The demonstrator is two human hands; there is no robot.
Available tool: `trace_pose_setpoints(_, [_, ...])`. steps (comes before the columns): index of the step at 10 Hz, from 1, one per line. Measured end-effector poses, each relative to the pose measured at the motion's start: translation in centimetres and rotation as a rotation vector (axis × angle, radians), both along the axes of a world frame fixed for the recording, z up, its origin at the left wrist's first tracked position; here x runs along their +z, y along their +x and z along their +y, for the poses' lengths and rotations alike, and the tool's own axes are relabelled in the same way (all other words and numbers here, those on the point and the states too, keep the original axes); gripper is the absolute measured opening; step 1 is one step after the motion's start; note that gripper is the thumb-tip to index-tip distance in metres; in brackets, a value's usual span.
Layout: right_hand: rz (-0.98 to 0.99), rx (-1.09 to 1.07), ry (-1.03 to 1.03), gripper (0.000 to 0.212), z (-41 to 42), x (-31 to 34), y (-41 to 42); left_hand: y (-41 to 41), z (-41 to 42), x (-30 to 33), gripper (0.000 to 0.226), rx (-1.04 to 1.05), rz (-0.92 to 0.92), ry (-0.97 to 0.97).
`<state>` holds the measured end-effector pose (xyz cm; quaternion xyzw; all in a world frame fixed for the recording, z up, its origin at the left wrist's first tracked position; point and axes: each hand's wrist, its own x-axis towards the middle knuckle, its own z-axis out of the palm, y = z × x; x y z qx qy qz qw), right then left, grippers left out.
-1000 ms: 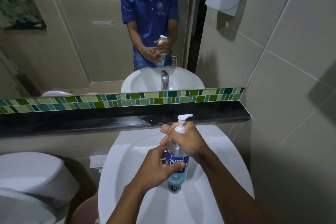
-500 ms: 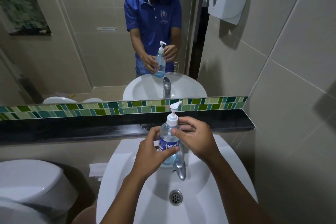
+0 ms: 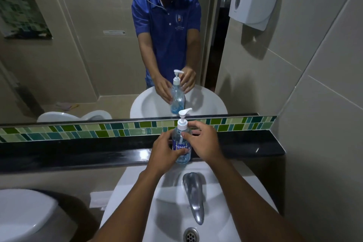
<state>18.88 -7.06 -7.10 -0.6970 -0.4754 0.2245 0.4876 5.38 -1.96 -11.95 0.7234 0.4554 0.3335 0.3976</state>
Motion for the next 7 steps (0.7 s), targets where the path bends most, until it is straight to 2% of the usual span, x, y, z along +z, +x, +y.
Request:
trace_pose_setpoints(2, [-0.022,-0.028,0.0,0.04,3.6,-2.4,1.5,1.6,3.4,-2.1,0.065,0.001,0.03,-0.028])
trace_pose_setpoints(5, [-0.033,-0.027,0.005,0.033,5.4,-3.4,2.7,3.0,5.2,-3.3,0.071,0.034,0.039,0.008])
trace_pose_setpoints(7, [-0.003,-0.036,-0.051,0.04,4.0,-2.3,2.8,2.2,4.4,-1.9,0.079,-0.021,0.034,-0.012])
